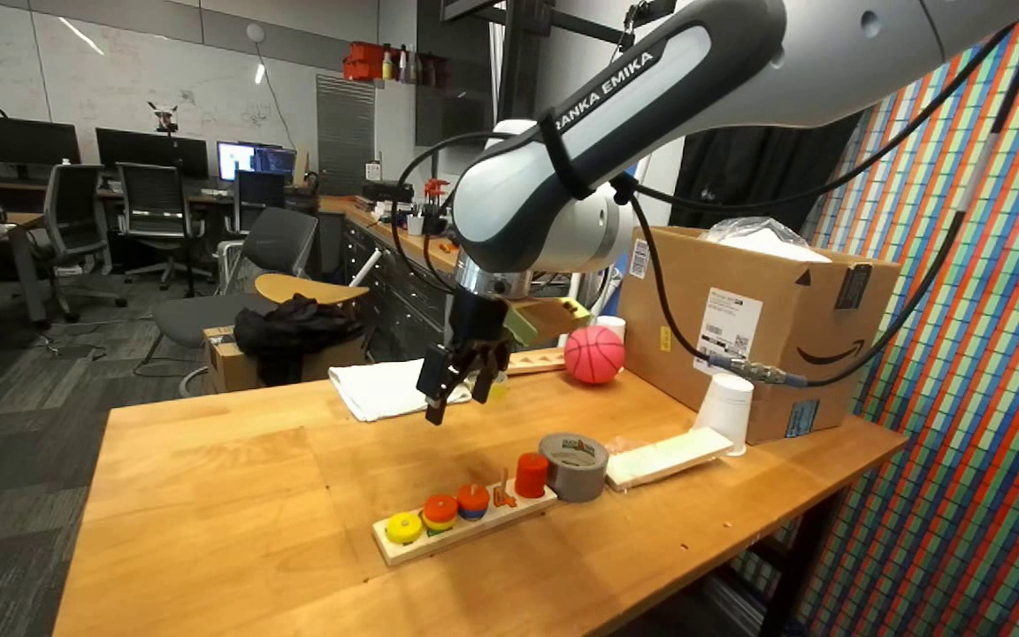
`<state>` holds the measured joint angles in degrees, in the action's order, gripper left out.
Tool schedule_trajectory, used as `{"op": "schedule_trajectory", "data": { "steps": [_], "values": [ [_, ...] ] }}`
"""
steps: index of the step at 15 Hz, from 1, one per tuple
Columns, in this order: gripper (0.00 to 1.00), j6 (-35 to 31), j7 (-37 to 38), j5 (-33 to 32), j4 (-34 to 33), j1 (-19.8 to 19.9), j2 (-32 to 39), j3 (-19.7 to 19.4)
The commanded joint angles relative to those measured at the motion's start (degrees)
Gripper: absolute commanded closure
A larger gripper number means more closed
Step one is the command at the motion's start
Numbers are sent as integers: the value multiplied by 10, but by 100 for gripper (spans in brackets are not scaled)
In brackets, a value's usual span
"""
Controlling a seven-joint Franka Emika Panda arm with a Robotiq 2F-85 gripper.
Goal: Move the basketball to the right
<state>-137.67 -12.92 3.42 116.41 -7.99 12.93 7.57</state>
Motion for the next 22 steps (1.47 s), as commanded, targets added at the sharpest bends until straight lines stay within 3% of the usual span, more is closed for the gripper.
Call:
{"op": "schedule_trajectory", "data": {
  "steps": [1, 11, 22],
  "values": [
    [0, 6, 24, -16, -6, 12, -8, -8],
    [0, 5, 32, -21, -49, 30, 6, -20],
    [0, 21, 43, -49, -196, 22, 104, -26]
  ]
}}
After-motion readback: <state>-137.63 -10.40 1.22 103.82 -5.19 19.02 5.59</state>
